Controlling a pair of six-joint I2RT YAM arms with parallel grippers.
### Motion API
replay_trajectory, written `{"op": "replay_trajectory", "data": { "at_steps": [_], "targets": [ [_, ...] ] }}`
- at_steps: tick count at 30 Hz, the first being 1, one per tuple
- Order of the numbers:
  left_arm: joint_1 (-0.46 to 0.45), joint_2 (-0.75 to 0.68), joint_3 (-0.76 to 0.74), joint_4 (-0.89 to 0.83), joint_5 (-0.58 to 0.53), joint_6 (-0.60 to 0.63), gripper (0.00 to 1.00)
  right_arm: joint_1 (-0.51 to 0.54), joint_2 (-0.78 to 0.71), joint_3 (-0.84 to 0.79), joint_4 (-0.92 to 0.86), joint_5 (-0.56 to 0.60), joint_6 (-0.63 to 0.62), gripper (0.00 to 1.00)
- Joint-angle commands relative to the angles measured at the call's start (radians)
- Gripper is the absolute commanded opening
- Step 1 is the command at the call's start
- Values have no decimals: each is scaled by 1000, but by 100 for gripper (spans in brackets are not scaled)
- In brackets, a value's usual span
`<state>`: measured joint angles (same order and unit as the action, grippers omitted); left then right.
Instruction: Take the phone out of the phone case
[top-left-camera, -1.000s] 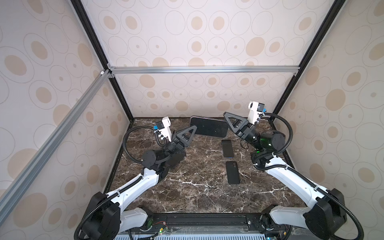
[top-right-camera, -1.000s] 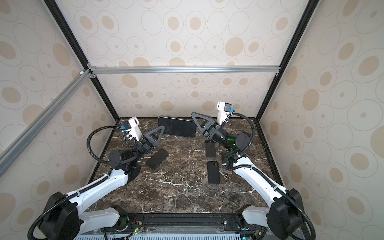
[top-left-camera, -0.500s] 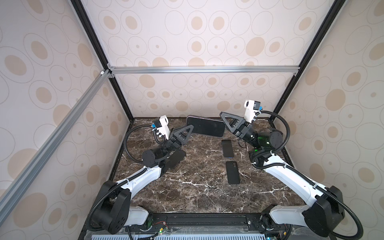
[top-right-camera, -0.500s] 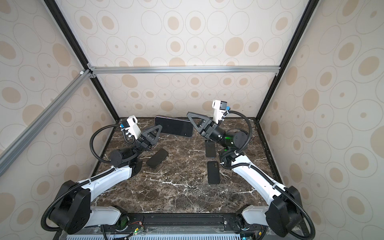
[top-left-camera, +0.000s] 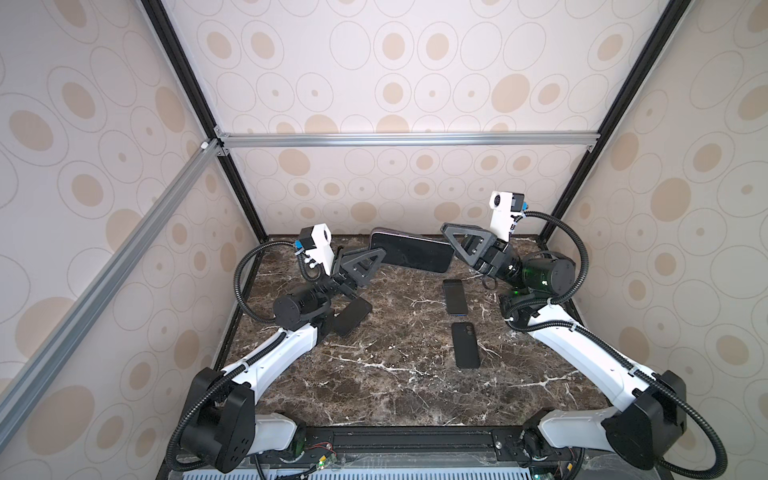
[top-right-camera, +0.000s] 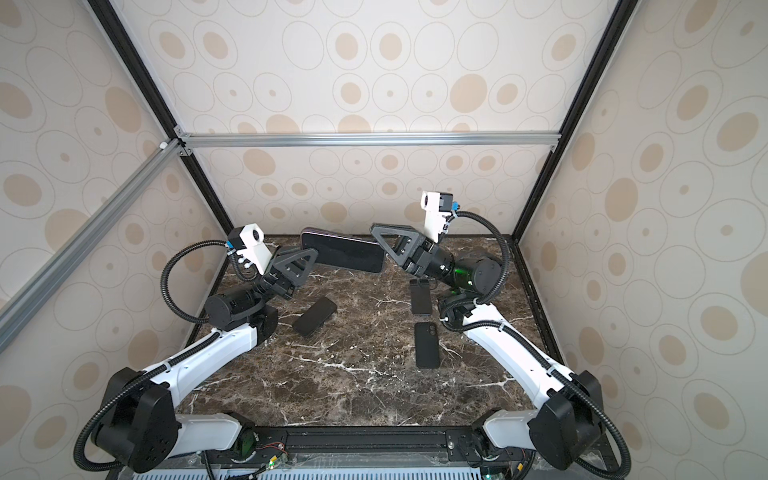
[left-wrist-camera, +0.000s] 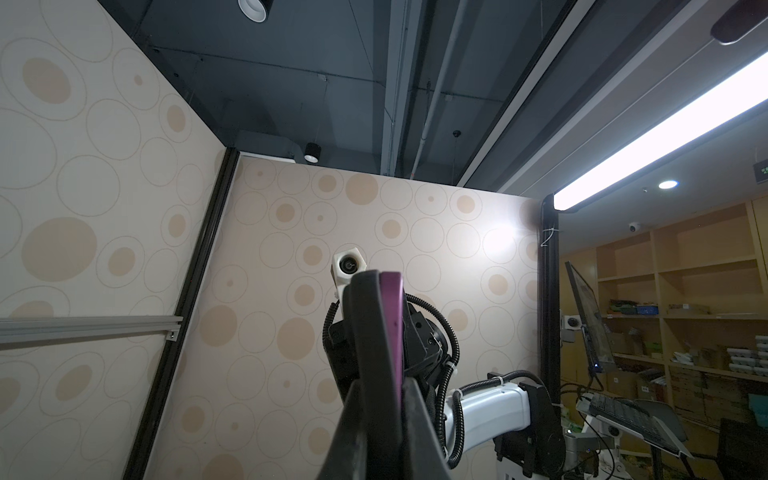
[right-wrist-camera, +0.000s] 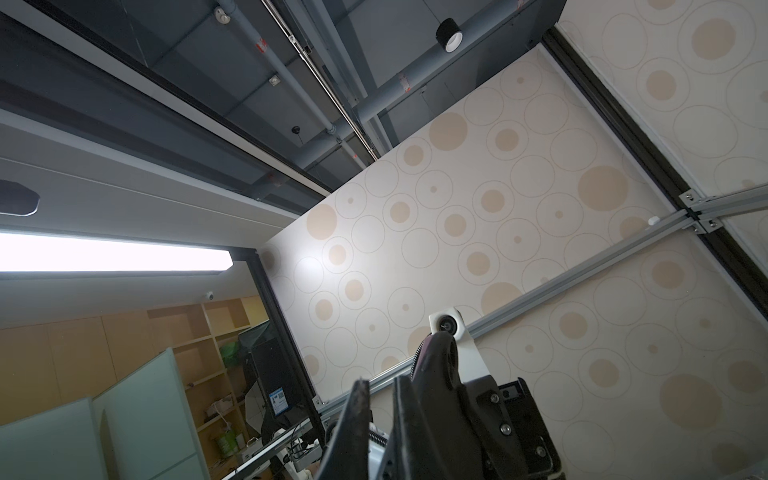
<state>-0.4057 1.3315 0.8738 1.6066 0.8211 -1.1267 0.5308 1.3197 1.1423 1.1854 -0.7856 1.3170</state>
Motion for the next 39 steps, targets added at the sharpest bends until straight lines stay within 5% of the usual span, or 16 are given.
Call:
{"op": "replay_trajectory", "data": {
  "at_steps": [1, 19, 29, 39],
  "targets": [
    [5, 39, 50, 182, 89, 1, 0, 34, 19, 43, 107, -73, 119, 2],
    [19, 80, 192, 209, 212, -18, 0, 34, 0, 58, 31, -138, 113, 5],
    [65, 83, 205, 214, 189, -24, 0, 11, -53, 16, -68, -87, 24, 5],
    [81, 127, 300, 233, 280, -47, 0, 9, -14, 43, -59, -74, 107, 3]
  ]
}}
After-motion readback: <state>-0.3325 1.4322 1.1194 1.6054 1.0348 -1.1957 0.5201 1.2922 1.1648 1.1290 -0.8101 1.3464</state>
